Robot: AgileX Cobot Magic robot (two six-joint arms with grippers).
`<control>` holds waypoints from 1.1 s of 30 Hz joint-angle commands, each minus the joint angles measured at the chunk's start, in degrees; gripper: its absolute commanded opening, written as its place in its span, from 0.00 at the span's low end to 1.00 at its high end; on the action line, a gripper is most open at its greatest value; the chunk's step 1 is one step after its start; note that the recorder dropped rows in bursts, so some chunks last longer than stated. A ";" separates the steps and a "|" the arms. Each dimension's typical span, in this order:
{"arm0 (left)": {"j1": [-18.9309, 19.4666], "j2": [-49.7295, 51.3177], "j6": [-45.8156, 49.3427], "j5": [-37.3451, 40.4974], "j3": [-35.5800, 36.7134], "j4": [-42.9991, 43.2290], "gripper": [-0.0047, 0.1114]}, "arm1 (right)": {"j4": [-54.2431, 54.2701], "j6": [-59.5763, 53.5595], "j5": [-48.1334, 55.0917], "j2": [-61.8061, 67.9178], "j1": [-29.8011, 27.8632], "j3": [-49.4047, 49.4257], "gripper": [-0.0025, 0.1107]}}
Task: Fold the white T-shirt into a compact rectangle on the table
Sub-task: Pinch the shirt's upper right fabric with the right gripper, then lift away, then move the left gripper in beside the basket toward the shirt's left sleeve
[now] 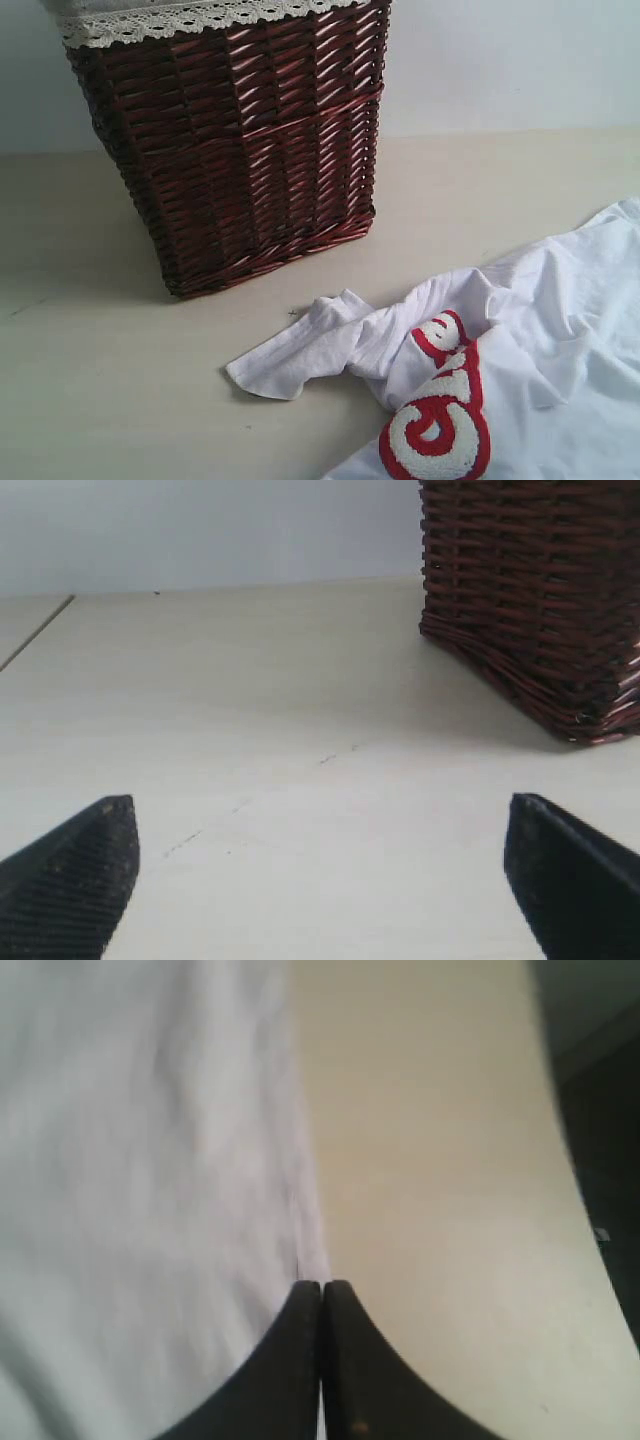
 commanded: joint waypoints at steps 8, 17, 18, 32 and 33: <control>0.16 -0.34 -0.20 -0.28 -0.04 -0.40 0.85 | 53.12 -31.09 -0.69 -44.82 16.74 13.33 0.18; 0.16 -0.34 -0.20 -0.28 -0.04 -0.40 0.85 | 51.62 -27.10 0.54 -61.93 18.44 24.03 0.28; 0.16 -0.34 -0.20 -0.28 -0.04 -0.40 0.85 | 51.60 -27.10 1.57 -61.93 18.44 24.03 0.28; 0.16 -0.34 -0.20 -0.28 -0.04 -0.40 0.85 | 43.11 -26.97 7.55 -61.72 27.16 24.03 0.28; 0.16 -0.34 -0.20 -0.28 -0.04 -0.40 0.85 | 43.11 -26.97 7.55 -61.72 27.41 24.03 0.28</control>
